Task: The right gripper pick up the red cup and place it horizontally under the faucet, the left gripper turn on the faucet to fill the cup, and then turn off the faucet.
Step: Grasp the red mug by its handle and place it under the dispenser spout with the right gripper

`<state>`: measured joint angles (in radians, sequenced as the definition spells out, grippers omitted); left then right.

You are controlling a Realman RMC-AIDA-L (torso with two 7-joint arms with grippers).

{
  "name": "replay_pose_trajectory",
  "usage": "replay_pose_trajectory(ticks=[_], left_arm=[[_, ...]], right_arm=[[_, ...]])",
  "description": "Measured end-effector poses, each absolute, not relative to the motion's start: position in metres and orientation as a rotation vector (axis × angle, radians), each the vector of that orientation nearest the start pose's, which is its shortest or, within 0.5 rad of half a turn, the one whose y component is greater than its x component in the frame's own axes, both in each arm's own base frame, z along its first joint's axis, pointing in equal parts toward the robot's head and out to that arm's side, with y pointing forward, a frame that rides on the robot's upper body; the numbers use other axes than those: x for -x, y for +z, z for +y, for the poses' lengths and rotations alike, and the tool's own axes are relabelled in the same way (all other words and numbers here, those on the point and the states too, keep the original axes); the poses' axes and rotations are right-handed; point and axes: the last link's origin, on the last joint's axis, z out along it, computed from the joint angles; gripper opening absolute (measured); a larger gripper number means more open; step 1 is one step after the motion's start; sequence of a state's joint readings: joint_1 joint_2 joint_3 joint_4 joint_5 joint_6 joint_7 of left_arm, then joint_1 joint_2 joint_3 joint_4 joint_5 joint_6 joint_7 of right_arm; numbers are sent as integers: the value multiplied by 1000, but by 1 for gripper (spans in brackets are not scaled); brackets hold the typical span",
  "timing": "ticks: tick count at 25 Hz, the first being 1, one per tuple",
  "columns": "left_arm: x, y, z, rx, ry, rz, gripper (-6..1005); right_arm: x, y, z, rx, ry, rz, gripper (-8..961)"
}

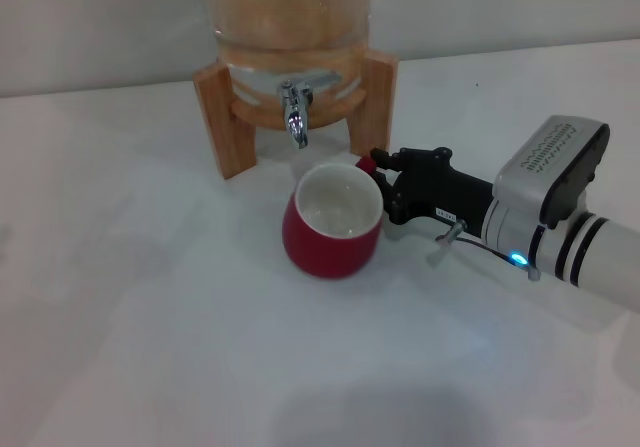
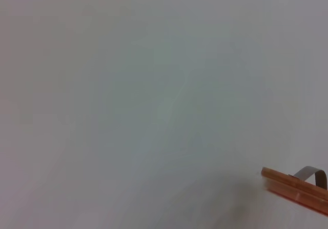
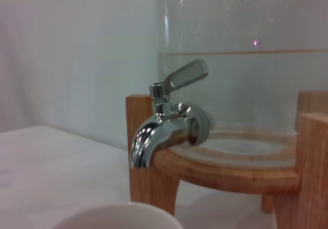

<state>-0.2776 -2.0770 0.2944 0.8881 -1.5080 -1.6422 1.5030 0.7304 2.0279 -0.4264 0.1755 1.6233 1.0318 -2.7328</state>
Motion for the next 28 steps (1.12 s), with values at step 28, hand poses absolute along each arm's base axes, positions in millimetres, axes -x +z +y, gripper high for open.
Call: replay_pose_trajectory(ticks=[28], left_arm=[[326,140,280,1924,-1141,-842,798]], right_arm=[[-252,-85,379,2177,654,586,230]])
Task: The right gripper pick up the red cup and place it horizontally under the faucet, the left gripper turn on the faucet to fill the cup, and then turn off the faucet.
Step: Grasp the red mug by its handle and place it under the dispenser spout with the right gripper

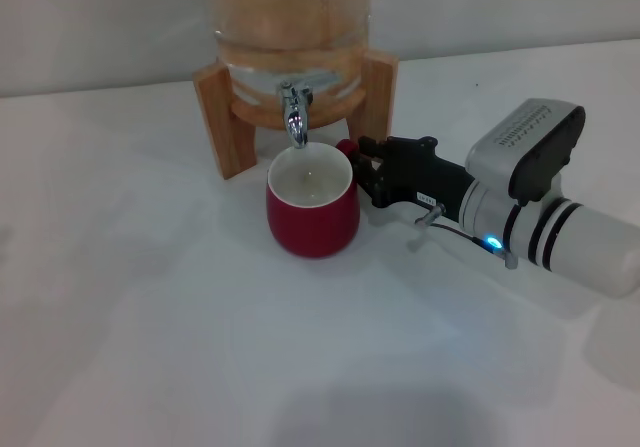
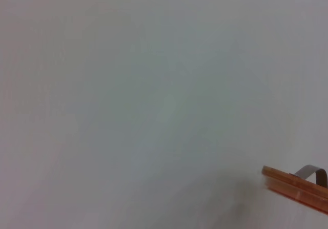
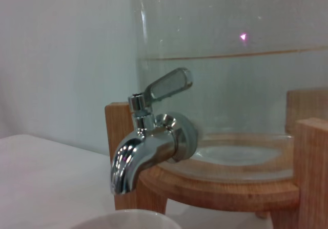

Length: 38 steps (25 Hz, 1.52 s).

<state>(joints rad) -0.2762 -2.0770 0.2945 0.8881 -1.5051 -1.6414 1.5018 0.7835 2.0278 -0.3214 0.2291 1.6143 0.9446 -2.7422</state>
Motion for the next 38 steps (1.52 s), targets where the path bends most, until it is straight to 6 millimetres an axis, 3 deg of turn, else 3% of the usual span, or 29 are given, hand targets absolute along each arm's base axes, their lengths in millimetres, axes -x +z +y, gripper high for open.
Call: replay_pose_trajectory(ticks=[15,38], left_arm=[[325,140,280,1925,-1143,-841,798],[327,140,278,1918,-1142,-846,798]], right_arm=[[-248,-85,390,2161,623,600,233],[-249,-84,384,2193,638,567,266]])
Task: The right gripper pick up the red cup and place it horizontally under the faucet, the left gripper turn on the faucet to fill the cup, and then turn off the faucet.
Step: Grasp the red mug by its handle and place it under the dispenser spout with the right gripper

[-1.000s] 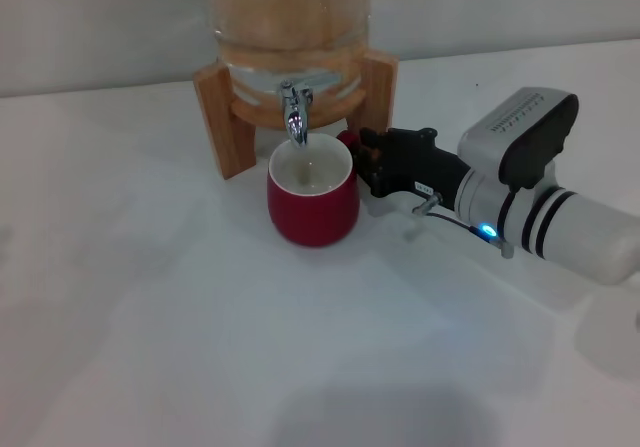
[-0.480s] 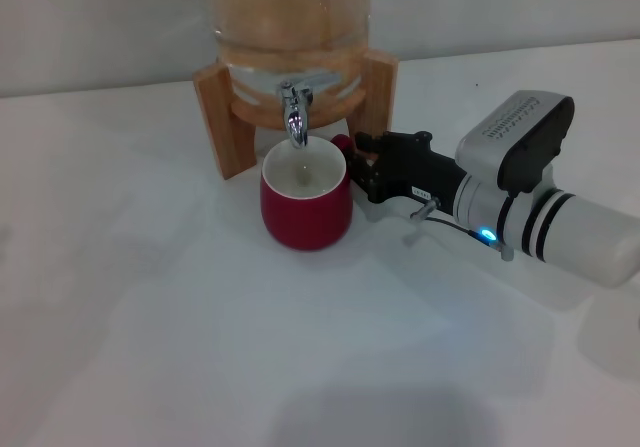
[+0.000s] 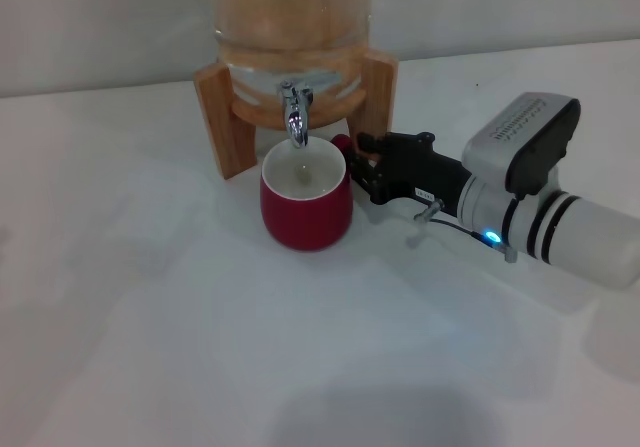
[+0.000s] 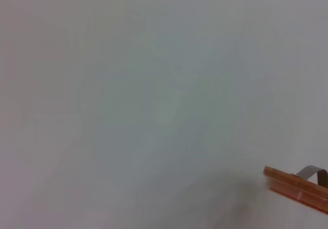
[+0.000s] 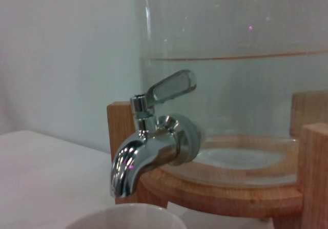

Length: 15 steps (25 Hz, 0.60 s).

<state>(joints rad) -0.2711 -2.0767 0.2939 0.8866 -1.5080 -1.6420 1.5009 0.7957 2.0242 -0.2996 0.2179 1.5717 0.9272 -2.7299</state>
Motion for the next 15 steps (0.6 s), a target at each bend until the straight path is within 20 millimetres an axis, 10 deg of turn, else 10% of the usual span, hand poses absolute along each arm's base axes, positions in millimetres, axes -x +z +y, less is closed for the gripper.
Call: replay_pose_trajectory(ticks=[15], left_arm=[[326,141,278,1922,-1145,-844,798]], right_arm=[[-263,-74,374,2196,680,586,286]])
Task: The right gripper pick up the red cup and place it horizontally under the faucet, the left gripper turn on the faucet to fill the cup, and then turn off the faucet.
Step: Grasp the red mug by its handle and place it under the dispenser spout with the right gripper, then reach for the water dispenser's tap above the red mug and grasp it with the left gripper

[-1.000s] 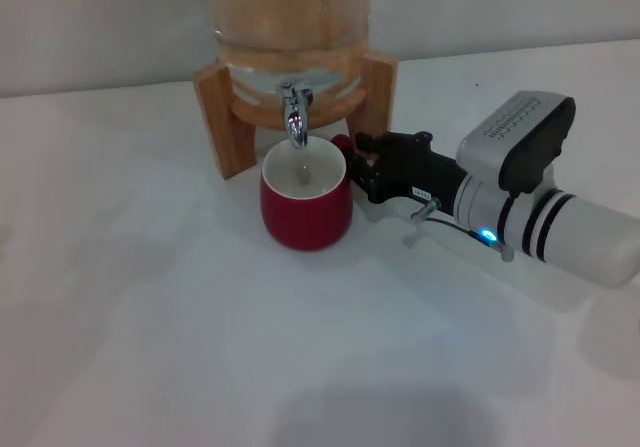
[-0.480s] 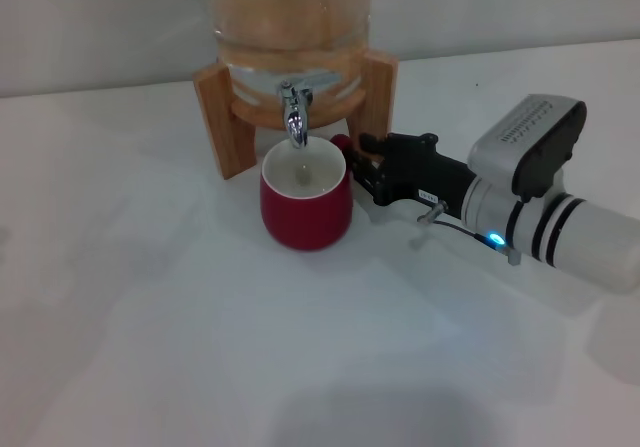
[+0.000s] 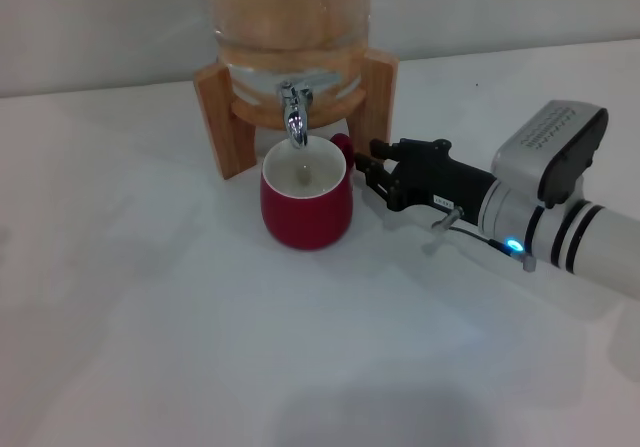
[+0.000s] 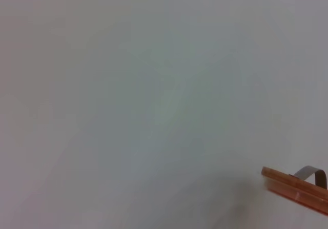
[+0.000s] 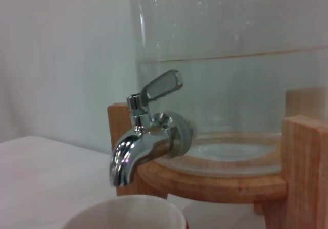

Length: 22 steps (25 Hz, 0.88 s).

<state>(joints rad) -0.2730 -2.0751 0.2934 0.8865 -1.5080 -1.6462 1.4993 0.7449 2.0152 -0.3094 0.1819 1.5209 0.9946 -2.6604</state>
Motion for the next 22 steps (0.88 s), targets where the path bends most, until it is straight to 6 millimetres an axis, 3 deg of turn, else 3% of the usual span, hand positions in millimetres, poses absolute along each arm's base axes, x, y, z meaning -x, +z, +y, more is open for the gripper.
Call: replay_pose_trajectory(ticks=[9,15,22], left_arm=[[326,141,278,1921,-1149,-847,798],[326,141,279,1922,-1148,-846,798],[325,141,280,1922,-1147,-845,798]], right_arm=[[-286,-55,366,2197,694,624,297],[-307,-17,355,2204,756,650,305],[-305,17,351,2385,688,632,314]])
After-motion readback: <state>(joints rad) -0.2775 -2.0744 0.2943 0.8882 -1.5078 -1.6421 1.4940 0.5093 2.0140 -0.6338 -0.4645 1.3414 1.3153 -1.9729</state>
